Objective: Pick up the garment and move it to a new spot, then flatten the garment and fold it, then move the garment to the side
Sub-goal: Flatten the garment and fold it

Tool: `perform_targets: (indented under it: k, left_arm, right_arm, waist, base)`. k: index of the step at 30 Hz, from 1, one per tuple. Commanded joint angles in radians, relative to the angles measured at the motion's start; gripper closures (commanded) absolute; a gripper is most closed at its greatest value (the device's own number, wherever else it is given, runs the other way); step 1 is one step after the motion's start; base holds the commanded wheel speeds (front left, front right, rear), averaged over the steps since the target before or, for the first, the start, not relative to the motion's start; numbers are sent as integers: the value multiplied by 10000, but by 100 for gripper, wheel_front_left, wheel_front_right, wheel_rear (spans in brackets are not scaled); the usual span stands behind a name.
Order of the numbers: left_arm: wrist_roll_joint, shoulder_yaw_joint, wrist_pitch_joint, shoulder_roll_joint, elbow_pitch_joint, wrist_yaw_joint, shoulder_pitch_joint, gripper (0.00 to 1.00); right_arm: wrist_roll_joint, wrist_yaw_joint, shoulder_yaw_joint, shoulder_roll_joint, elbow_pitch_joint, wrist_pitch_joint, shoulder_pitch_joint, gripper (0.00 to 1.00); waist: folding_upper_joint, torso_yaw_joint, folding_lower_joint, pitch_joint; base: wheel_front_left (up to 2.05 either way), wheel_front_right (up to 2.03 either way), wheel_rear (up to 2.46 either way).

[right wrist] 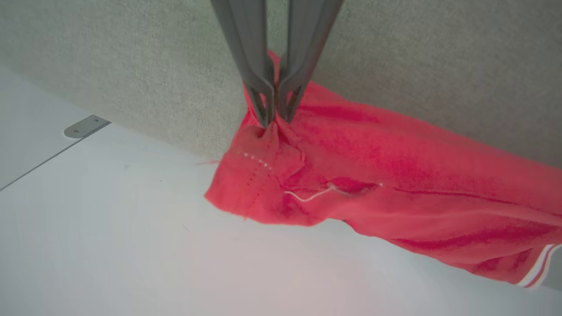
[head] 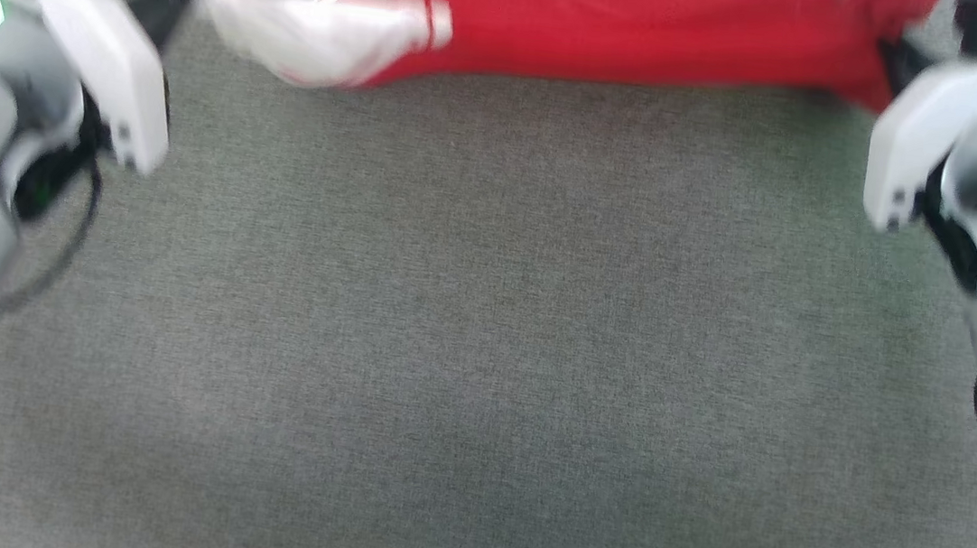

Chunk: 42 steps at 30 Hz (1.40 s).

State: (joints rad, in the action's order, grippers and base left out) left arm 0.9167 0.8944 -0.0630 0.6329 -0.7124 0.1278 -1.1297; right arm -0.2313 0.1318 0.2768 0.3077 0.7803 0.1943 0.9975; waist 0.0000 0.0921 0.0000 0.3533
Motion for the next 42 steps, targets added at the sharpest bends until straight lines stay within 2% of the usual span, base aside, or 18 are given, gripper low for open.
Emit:
perform_targets:
  k: [1, 4, 7, 12, 18, 23, 28, 32, 35, 42]
  left_arm:
    - [488, -100, -283, 195, 314, 11, 397, 100]
    - [1375, -39, -1047, 631, 1335, -2, 1599, 100]
    - [1922, 79, -1686, 1129, 2583, -390, 2659, 100]
    - [2497, 237, -2277, 2046, 5131, -1705, 4370, 100]
    - [3056, 430, -2492, 3019, 7959, -3413, 6171, 100]
    - [3444, 610, -2411, 3604, 9469, -4391, 7391, 100]
    - [3953, 785, -2607, 4054, 10286, -5176, 8310, 100]
    - [4243, 759, -2616, 4321, 10719, -5594, 8648, 100]
    - [4268, 693, -2669, 4471, 10864, -5670, 8613, 100]
    - [3379, -171, -2688, 5411, 11605, -5846, 7255, 100]
  right_arm:
    - [-262, -21, 100, 200, -232, 172, -317, 100]
    - [-984, -21, 385, 474, -1013, 588, -1228, 100]
    - [-1566, -21, 578, 897, -1961, 998, -2159, 100]
    - [-2394, -18, 833, 1547, -3677, 1848, -3835, 100]
    - [-3158, -15, 610, 2347, -5730, 2937, -5961, 100]
    - [-3778, -13, 447, 3011, -7468, 3911, -7695, 100]
    - [-4388, -13, -60, 3475, -8774, 4731, -9233, 100]
    - [-4755, -13, -647, 3355, -9487, 5010, -10162, 100]
    - [-4746, -13, -988, 3183, -9740, 5050, -10441, 100]
    - [-4293, -13, -2067, 2482, -10726, 5399, -10148, 100]
  waist:
    - [0, 40, 0, -39]
    - [0, 73, 0, -112]
    - [0, 97, 0, -210]
    - [0, 146, 0, -425]
    - [0, 185, 0, -636]
    - [0, 168, 0, -686]
    - [0, 178, 0, -631]
    - [0, 173, 0, -586]
    - [0, 148, 0, -547]
    - [0, 13, 0, -352]
  base:
    - [0, 0, 0]
    - [0, 0, 0]
    - [0, 0, 0]
    - [0, 0, 0]
    - [0, 0, 0]
    - [0, 0, 0]
    - [0, 0, 0]
    - [0, 0, 0]
    - [0, 0, 0]
    - [0, 0, 0]
